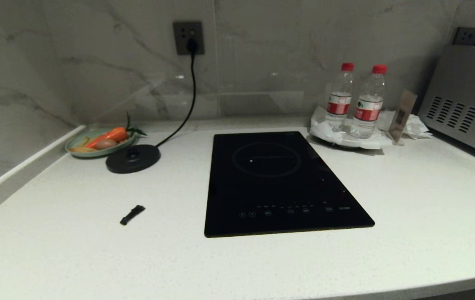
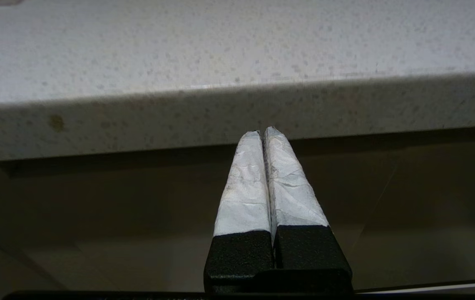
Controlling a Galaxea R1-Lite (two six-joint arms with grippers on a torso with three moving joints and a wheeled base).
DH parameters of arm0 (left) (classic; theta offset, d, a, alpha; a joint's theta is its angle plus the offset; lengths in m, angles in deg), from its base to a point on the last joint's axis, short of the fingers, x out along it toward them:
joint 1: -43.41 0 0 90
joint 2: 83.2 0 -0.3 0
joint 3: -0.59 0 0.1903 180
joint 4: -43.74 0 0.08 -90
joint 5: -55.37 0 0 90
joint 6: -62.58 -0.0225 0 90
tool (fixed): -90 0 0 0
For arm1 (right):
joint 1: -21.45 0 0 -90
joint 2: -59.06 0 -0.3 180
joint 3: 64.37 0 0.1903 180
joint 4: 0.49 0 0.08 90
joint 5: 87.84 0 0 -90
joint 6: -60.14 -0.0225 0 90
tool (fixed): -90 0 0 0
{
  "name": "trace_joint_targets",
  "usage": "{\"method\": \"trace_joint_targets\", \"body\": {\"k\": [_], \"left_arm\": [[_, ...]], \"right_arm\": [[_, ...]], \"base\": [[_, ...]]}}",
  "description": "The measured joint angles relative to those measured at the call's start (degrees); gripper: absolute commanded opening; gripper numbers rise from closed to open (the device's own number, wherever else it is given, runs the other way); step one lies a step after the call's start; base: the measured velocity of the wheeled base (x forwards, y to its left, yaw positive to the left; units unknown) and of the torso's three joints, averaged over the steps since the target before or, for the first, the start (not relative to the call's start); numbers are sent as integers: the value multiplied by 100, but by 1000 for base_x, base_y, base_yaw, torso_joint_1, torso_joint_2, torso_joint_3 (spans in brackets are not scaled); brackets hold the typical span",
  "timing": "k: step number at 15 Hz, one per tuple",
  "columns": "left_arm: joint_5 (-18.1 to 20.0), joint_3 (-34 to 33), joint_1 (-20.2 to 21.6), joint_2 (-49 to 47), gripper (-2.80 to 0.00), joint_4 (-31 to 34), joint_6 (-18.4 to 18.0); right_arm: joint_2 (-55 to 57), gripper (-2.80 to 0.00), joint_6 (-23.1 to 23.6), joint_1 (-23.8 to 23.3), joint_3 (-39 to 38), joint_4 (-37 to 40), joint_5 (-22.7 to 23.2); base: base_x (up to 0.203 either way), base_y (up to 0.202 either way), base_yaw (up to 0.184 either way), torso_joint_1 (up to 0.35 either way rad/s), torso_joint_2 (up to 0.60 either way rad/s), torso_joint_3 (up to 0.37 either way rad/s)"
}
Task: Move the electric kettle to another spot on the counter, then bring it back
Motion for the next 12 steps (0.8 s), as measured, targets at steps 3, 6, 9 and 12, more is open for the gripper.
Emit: {"method": "trace_joint_targets", "body": {"k": [3,6,9,12], "left_arm": [[-1,0,-4,0,-280,2,2],[-2,0,-4,0,-280,0,2],[-1,1,-1,0,-280,-1,21],[-2,1,-1,0,-280,-6,20]], "right_arm": [[0,-280,-2,0,0,-1,0],[0,-280,0,0,0,-1,-3],[0,-280,2,0,0,-2,-2],[0,-280,6,0,0,-6,-5]], "base": [[0,0,0,-38,454,411],[0,0,0,5,128,105],[0,0,0,0,0,0],[0,0,0,-6,56,56]]}}
